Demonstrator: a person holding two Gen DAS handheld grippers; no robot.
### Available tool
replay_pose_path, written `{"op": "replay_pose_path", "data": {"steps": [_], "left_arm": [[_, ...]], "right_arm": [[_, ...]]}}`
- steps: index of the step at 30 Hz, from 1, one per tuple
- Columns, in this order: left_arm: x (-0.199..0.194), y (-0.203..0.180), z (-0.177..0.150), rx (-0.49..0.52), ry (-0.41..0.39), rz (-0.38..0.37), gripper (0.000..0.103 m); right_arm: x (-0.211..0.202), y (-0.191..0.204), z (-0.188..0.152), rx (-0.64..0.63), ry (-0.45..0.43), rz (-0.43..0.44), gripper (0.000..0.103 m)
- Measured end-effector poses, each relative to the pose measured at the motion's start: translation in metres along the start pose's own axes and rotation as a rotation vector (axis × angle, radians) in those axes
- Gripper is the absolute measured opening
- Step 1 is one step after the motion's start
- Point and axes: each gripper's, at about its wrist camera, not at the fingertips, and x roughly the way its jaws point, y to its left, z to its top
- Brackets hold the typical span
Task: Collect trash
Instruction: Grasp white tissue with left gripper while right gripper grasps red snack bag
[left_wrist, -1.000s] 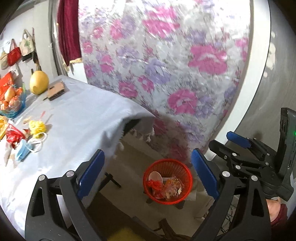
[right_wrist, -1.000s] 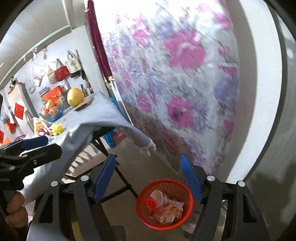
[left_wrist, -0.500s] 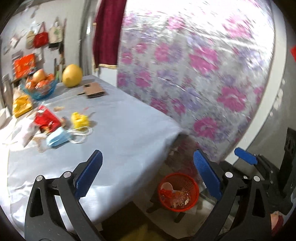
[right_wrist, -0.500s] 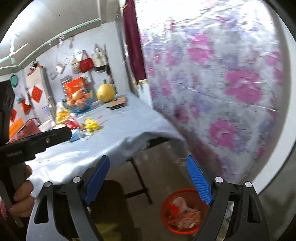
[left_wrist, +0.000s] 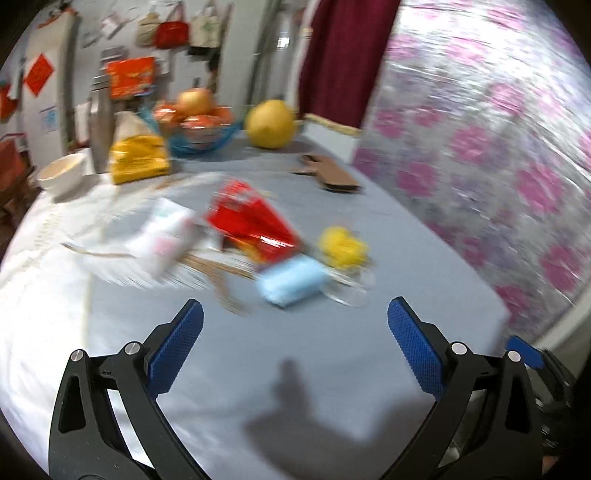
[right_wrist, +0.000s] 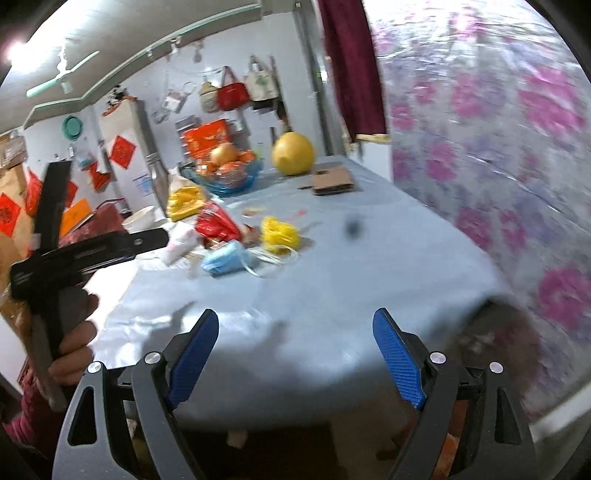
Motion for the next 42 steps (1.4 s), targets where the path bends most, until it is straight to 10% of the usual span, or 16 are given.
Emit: {"op": "replay_pose_path", "data": {"steps": [11, 18, 28, 36, 42], "left_arm": [[0.076, 0.106, 0.063, -0.052, 0.078, 0.097, 0.096], [0.098, 0.127, 0.057, -0.067, 0.142, 0.005, 0.096], [0.115, 0.122, 0.052, -0.037, 0.196, 0.075, 0.096], [0.124, 0.127, 0.051, -0.056, 0.216, 0.087, 0.065], [0.125, 0.118, 0.049, 0.009, 0.220, 0.095, 0.060]], "right_arm": [[0.071, 0.035, 0.049, -0.066, 0.029, 0.065, 0.088], [0.121, 0.057, 0.082, -0.119, 0.051, 0.100, 0.090], [0.186, 0.069, 0.114, -0.106, 0.067, 0.172, 0.091], [0.202, 0.051, 0.100, -0.035, 0.105, 0.199, 0.093], [0.202, 0.037, 0.102, 0.034, 0.098, 0.214, 0.093]]}}
